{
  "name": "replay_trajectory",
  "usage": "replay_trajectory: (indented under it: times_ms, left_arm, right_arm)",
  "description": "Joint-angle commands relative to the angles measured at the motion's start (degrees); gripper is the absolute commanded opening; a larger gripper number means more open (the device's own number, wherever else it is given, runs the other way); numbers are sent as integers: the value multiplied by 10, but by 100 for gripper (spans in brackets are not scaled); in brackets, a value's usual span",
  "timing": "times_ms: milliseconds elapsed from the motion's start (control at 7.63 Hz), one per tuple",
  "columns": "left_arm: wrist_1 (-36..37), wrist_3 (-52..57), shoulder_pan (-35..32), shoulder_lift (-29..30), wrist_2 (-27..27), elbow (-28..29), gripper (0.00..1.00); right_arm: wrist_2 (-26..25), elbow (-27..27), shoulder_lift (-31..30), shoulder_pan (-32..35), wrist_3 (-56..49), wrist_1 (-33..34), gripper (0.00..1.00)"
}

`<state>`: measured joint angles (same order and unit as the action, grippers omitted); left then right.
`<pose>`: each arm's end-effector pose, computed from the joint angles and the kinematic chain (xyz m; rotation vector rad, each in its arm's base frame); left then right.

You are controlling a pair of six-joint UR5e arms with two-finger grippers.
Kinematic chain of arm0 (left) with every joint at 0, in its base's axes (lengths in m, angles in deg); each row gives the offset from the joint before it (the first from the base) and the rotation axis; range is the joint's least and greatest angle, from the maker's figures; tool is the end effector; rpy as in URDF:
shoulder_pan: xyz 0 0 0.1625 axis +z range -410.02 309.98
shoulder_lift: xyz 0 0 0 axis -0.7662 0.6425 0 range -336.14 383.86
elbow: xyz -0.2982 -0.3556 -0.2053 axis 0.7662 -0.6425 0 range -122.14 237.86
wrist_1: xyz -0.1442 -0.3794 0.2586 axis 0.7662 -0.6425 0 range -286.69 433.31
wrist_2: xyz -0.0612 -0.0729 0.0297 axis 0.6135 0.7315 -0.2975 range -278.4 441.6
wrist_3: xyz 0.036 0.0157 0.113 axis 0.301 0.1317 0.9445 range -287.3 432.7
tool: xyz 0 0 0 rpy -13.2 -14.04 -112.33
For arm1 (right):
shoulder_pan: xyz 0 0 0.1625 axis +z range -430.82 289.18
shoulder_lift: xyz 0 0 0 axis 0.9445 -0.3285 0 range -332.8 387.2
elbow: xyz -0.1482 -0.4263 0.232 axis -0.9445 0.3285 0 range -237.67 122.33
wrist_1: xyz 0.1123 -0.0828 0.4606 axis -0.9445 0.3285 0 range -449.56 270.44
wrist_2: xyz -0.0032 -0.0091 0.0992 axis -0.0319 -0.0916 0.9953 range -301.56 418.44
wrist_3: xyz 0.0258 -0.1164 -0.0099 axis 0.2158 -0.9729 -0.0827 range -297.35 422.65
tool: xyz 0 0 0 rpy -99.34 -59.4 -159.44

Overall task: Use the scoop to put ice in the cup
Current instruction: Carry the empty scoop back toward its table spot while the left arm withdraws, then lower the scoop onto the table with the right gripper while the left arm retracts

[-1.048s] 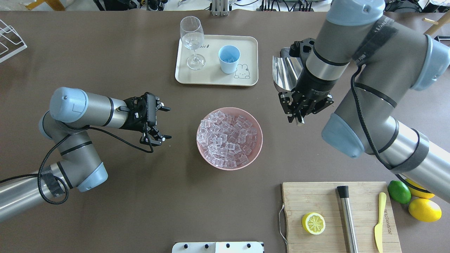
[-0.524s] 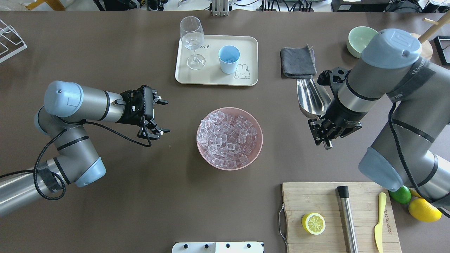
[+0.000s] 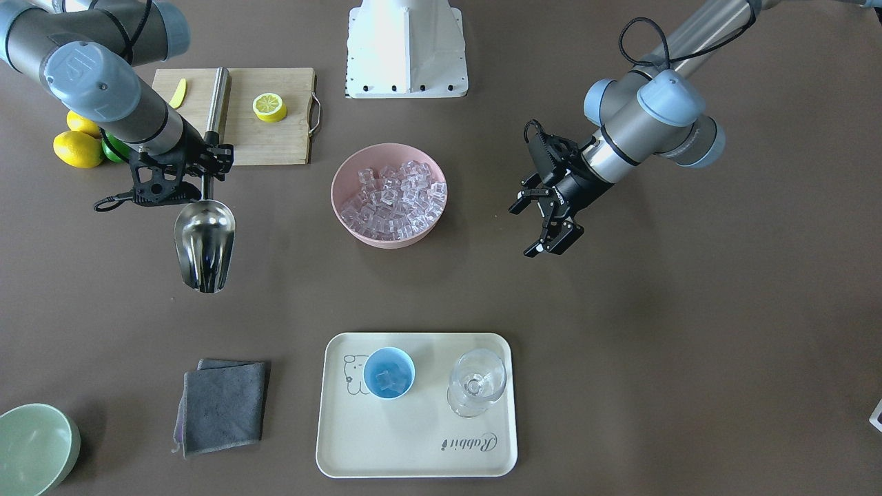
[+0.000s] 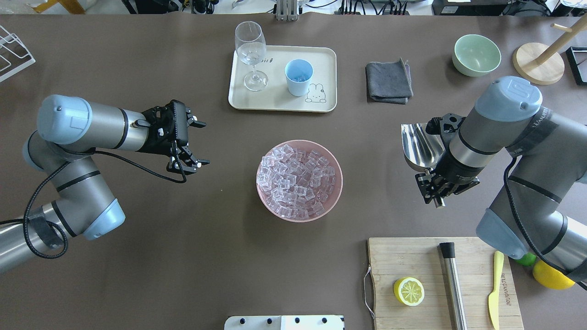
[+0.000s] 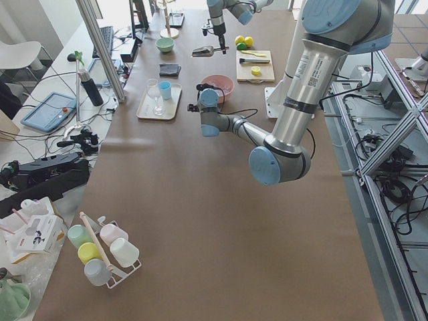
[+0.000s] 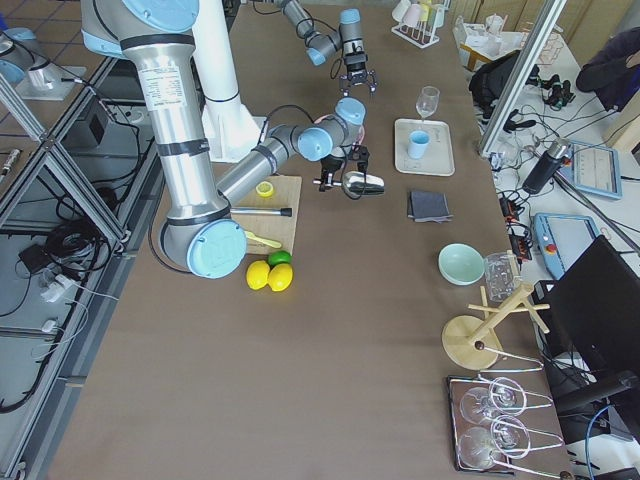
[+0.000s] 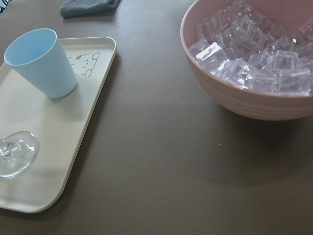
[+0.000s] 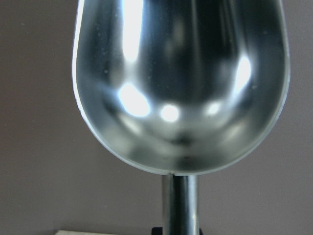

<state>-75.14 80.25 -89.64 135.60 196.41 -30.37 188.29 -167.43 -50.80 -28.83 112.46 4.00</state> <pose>0.5239 -0.5415 0.4000 1.1934 0.8830 1.1268 -0.4303 -0.4635 0.4494 -0.2032 -0.8029 -0.1416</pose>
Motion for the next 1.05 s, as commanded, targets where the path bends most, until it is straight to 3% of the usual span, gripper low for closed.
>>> replay_trajectory:
  times_ms: [0,393,786,917]
  left_arm:
    - [63,0,-27,-46,0,-71,98]
    - [66,-1,-82,-86,1,-79,98]
    - [69,-1,-148,-129,2,-79,98]
    - [91,-1,-180,-139,1,-82,98]
  right_arm:
    - [-22,25,-10,-23,27,-42,0]
    - [-24,67,-5,-31,43,-87,0]
    - [-18,71,-1,-31,51,-97,0]
    - [-19,72,-1,-31,46,-98,78]
